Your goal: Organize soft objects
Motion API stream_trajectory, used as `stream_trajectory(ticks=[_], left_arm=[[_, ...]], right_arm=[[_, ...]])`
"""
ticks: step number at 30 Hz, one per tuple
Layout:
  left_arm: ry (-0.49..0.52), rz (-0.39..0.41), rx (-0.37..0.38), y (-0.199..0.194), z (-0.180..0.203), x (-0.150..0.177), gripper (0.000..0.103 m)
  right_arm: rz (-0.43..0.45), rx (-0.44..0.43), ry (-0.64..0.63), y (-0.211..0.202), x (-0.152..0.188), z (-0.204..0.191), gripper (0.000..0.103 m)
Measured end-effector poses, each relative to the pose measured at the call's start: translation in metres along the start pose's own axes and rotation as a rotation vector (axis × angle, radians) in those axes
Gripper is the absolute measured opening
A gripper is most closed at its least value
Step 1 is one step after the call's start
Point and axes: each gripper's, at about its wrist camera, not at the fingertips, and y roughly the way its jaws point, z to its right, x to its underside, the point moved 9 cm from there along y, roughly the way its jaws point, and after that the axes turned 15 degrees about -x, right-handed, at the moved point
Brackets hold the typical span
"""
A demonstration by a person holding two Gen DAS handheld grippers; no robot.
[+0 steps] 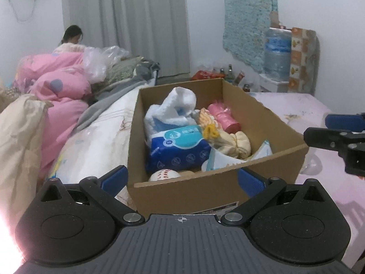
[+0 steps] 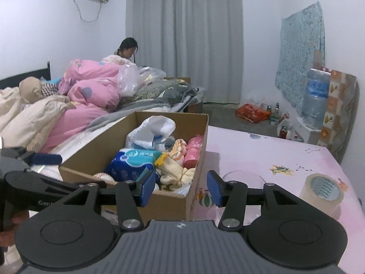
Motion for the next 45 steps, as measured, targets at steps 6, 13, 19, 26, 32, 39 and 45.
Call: stream_trajectory(ticks=[6,13,19,26,32,39,45], left_arm=[[0.031,0.011,0.048,-0.01,0.012,0.003,0.103],[0.025,0.002,0.078,-0.015,0.018,0.006,0.103],[0.028,-0.033,0.132,-0.023,0.028,0.009,0.103],[-0.028,-0.065,0.013,-0.013,0.013,0.009,0.103],[-0.111,-0.161,0.038,-0.009,0.011,0.021,0.103],[-0.058,-0.153,-0.08,-0.004,0.007,0.023,0.103],[-0.002,-0.184,-0.054,-0.002,0.016,0.031,0.103]], right_arm=[[-0.002,0.033,-0.029,-0.001,0.007,-0.002,0.035],[0.021,0.062,-0.01,-0.012,0.009,0.008,0.035],[0.022,0.085,-0.001,-0.018,0.011,0.018,0.035],[0.018,0.083,-0.004,-0.018,0.014,0.018,0.035],[0.007,0.032,0.033,-0.011,0.018,0.016,0.035],[-0.003,0.049,0.001,-0.008,0.021,0.012,0.035],[-0.012,0.052,-0.003,-0.008,0.024,0.012,0.035]])
